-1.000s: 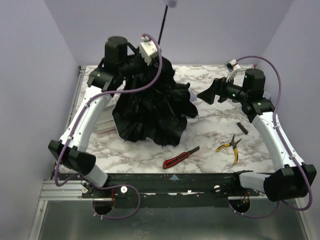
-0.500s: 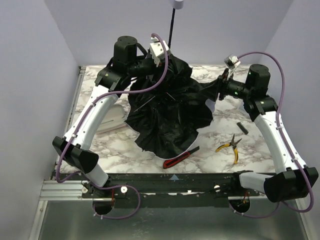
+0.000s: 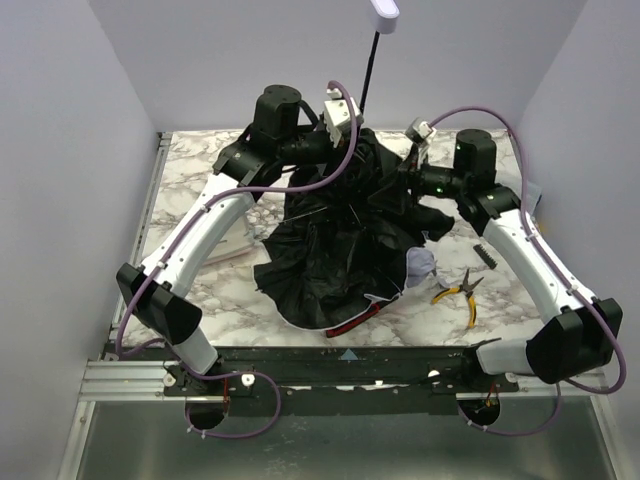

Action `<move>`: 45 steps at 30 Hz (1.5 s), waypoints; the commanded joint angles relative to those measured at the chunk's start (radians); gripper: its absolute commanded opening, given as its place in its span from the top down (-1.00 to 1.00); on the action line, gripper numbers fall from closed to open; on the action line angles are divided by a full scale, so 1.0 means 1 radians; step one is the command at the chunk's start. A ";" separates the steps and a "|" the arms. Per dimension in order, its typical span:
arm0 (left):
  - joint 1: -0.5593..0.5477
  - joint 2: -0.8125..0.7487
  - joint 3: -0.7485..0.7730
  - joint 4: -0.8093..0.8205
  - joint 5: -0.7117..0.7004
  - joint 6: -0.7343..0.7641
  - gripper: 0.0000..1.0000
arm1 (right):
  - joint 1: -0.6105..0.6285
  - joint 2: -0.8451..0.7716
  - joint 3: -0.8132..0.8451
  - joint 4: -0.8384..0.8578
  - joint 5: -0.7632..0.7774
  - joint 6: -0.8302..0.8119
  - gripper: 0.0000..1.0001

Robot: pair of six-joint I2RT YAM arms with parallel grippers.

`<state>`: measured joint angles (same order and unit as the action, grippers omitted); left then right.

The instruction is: Open the umbrella

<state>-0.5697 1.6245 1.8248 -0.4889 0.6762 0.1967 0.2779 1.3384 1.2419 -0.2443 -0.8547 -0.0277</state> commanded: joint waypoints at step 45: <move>-0.155 -0.373 -0.586 0.521 -0.124 1.462 1.00 | -0.043 0.034 0.077 0.277 -0.100 0.734 -0.79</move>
<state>-0.7036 1.2861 1.2804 -0.1062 0.5419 1.4376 0.2214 1.3598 1.3384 -0.0666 -0.8894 0.6086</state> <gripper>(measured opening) 0.120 0.890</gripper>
